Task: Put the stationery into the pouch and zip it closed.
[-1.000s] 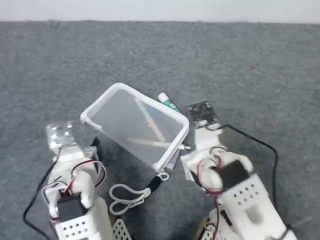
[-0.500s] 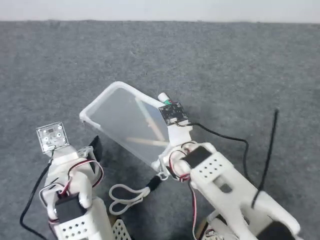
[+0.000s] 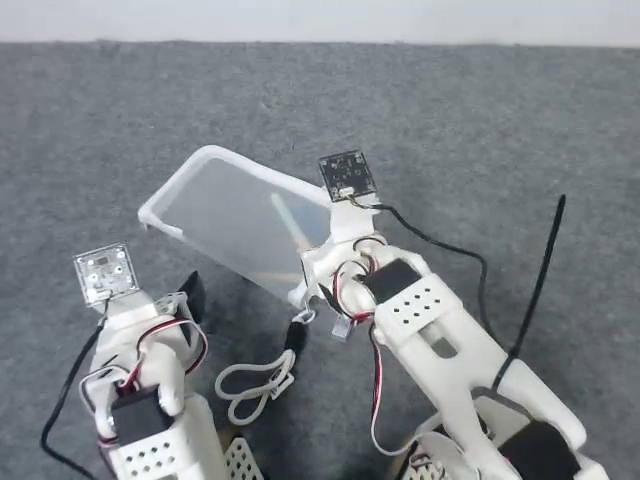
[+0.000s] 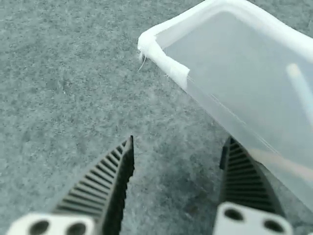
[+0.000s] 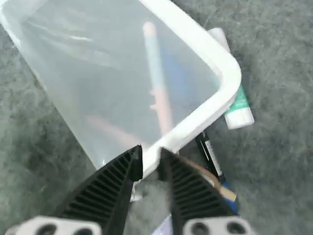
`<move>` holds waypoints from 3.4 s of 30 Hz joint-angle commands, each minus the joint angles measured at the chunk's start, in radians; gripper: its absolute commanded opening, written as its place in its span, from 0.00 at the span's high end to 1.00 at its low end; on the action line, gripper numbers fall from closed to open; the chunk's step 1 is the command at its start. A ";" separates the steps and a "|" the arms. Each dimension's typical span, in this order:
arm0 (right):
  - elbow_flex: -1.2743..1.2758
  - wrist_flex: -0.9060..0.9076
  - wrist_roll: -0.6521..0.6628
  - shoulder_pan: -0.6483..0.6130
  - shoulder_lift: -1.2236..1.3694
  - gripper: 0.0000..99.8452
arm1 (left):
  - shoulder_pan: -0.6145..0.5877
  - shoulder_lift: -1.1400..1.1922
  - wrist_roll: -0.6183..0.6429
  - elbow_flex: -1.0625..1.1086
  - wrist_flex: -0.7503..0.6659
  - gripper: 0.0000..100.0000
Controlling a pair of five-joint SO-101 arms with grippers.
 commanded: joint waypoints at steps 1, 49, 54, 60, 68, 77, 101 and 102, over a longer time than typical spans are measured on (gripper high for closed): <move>-0.071 0.096 -0.037 -0.054 -0.012 0.83 | -0.005 -0.021 0.020 -0.067 -0.034 0.72; -0.003 0.125 -0.121 -0.295 0.131 0.99 | -0.003 -0.021 0.020 -0.059 -0.032 0.72; 0.026 0.177 -0.011 -0.246 -0.033 0.99 | -0.003 -0.021 0.021 -0.064 -0.032 0.72; 0.137 0.122 0.126 -0.242 -0.220 0.99 | -0.002 -0.021 0.028 -0.074 -0.025 0.69; 0.195 0.122 0.330 -0.173 -0.463 0.99 | 0.003 -0.021 0.021 -0.091 -0.034 0.67; 0.195 0.048 0.474 -0.165 -0.584 0.99 | 0.130 -0.021 0.021 -0.228 0.038 0.60; 0.195 -0.018 0.479 -0.116 -0.584 0.99 | 0.348 -0.021 0.026 -0.183 -0.003 0.60; 0.196 -0.018 0.479 -0.116 -0.584 0.99 | 0.348 -0.021 0.026 -0.186 -0.003 0.60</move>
